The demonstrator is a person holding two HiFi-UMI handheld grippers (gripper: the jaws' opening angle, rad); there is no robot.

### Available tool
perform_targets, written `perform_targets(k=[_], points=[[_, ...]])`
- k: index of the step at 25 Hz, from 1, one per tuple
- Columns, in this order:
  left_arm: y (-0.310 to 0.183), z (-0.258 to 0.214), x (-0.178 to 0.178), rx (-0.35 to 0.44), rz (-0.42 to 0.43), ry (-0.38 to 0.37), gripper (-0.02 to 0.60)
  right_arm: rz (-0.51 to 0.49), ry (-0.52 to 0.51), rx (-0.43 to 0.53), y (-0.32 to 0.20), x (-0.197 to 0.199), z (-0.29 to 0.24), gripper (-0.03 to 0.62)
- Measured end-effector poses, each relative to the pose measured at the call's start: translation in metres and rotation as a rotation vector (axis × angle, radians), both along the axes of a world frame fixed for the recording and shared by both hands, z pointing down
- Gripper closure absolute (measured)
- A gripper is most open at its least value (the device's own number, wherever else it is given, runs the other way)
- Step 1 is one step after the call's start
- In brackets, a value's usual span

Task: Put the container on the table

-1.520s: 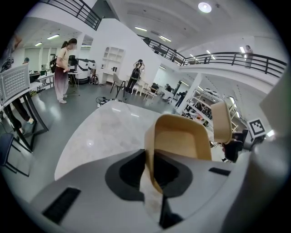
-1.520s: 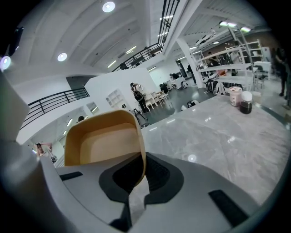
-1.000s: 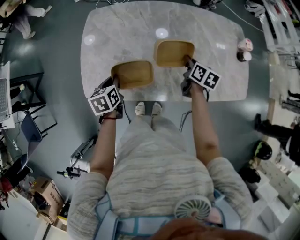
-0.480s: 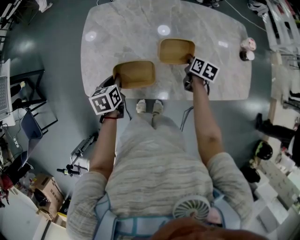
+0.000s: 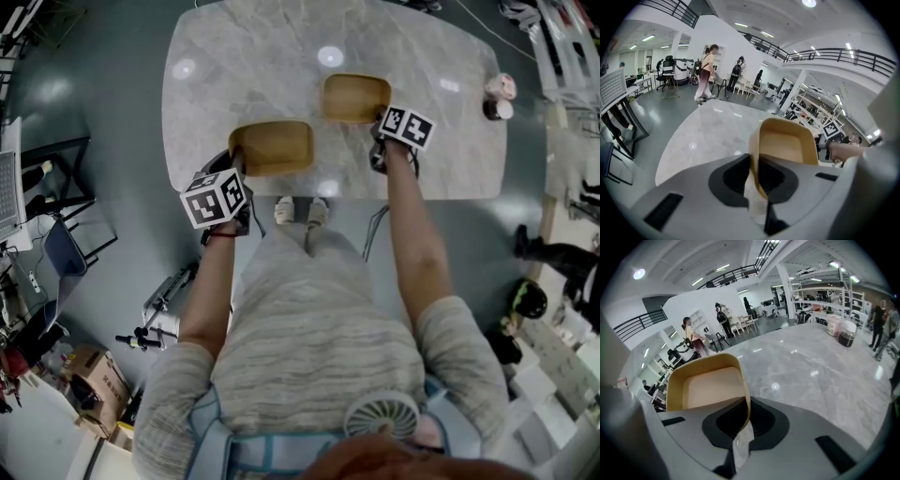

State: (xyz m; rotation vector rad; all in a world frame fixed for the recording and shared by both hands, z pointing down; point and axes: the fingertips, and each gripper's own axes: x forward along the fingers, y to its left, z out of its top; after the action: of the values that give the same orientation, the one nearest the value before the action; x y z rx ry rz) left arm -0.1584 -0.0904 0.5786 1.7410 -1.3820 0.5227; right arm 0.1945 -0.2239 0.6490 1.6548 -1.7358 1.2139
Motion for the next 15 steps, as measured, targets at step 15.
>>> perform_targets(k=[15], points=[[0.003, 0.009, 0.001, -0.025, 0.008, -0.005, 0.549, -0.036, 0.109, -0.133, 0.006, 0.010, 0.040, 0.586]])
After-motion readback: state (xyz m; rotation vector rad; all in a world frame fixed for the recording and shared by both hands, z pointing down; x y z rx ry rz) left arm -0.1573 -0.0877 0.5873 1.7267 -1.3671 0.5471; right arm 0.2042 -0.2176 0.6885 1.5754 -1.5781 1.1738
